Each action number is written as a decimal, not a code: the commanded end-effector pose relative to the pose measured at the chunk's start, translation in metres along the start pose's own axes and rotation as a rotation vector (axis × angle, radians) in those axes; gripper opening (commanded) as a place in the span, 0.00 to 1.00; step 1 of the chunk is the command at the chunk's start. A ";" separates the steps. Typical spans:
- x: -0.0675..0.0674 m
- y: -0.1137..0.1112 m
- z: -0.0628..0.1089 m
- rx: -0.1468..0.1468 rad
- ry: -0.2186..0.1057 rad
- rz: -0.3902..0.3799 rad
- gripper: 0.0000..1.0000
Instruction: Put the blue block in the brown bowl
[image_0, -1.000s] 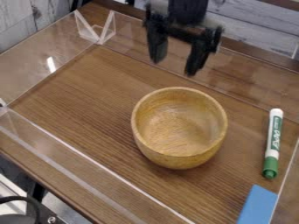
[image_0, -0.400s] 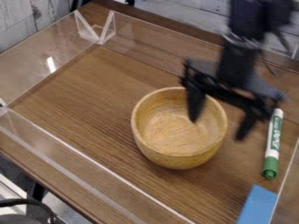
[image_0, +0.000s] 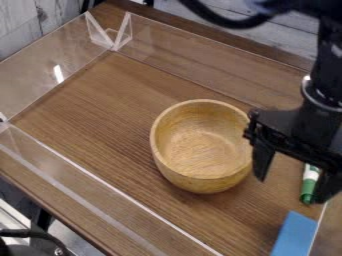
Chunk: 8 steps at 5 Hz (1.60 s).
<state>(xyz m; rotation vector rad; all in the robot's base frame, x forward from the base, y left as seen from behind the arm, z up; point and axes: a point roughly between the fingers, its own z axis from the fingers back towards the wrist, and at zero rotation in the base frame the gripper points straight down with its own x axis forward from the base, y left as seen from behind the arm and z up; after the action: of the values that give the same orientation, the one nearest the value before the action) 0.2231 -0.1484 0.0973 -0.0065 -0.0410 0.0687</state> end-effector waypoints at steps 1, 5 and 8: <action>0.001 -0.008 0.001 -0.026 -0.040 0.003 1.00; -0.005 -0.008 -0.032 -0.069 -0.051 0.027 1.00; -0.009 -0.007 -0.055 -0.098 -0.067 0.028 1.00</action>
<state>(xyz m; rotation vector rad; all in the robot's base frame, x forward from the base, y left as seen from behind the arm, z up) 0.2122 -0.1520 0.0337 -0.0831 -0.0851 0.0985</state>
